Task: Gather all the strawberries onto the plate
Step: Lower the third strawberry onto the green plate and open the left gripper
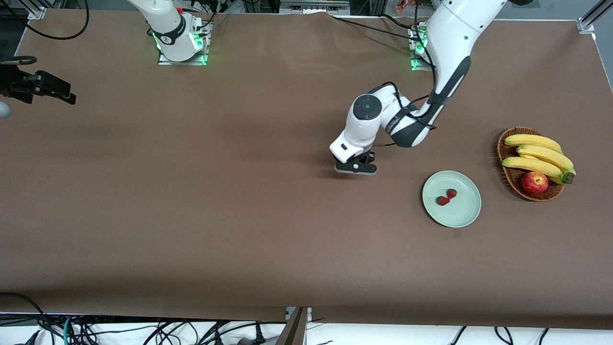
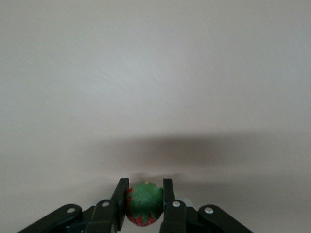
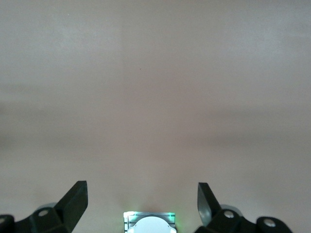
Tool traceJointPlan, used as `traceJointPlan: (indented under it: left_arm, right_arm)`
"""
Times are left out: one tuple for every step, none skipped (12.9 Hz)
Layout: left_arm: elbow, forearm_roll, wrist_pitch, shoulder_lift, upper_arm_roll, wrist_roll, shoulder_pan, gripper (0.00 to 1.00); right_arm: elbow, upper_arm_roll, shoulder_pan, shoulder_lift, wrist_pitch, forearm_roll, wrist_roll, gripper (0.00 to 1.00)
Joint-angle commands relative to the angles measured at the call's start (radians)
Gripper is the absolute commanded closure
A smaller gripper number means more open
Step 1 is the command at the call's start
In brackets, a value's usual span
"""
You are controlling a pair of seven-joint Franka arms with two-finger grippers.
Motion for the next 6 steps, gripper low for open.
traceJointPlan:
  left_arm:
    - [-0.004,0.027,-0.111,-0.110,-0.007,0.098,0.081,0.92]
    - [-0.004,0.027,-0.117,-0.119,-0.005,0.177,0.127,0.92]
    - [-0.001,0.027,-0.117,-0.121,-0.010,0.295,0.199,0.92]
    - [0.010,0.021,-0.117,-0.121,-0.010,0.424,0.264,0.92]
    - [0.011,0.013,-0.117,-0.121,-0.010,0.539,0.314,0.92]
    - [0.013,0.015,-0.114,-0.118,-0.010,0.627,0.357,0.92]
  right_arm:
    - [-0.019,0.006,0.002,-0.008,0.001,0.007,-0.006,0.00]
    - [-0.013,0.006,0.002,-0.007,0.001,0.005,-0.006,0.00]
    - [-0.013,0.006,0.003,-0.005,0.002,0.004,-0.006,0.00]
    - [-0.013,0.006,0.003,-0.002,0.001,0.002,-0.004,0.00]
    - [-0.013,0.006,0.006,-0.001,0.002,0.004,-0.004,0.00]
    - [-0.013,0.007,0.008,-0.001,0.002,0.004,-0.003,0.00]
